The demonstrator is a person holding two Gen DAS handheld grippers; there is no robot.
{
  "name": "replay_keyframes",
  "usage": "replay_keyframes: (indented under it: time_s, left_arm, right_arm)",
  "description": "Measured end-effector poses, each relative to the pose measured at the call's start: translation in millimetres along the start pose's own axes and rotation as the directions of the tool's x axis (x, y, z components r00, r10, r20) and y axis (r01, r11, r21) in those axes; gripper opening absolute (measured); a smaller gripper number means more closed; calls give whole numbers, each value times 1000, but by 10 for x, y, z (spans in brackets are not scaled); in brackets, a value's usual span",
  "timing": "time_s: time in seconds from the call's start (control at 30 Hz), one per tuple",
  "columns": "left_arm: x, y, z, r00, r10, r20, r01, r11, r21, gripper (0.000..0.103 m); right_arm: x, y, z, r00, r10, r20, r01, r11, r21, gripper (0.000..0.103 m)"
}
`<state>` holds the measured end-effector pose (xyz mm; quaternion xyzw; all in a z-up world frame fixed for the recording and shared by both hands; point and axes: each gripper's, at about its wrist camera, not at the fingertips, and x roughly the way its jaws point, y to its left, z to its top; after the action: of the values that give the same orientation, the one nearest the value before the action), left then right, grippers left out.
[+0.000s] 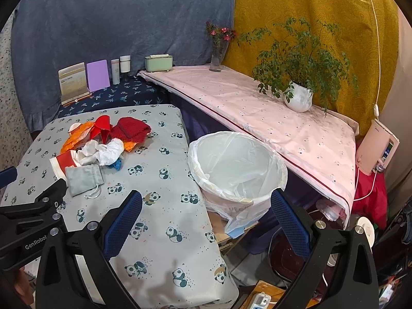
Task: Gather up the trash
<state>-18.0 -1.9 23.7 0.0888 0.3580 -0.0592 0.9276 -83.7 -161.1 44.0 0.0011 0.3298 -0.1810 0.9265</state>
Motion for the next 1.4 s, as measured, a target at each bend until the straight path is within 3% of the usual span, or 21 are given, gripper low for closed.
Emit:
replay_keyframes:
  time_s: [0.97, 1.4]
  left_arm:
    - [200, -58, 142, 999, -31, 8, 31, 999, 31, 96]
    - [693, 300, 179, 998, -47, -36, 46, 998, -34, 96]
  right_arm:
    - [304, 29, 165, 1000, 5, -15, -5, 1000, 20, 96]
    - [704, 192, 297, 999, -8, -40, 9, 1000, 29, 95]
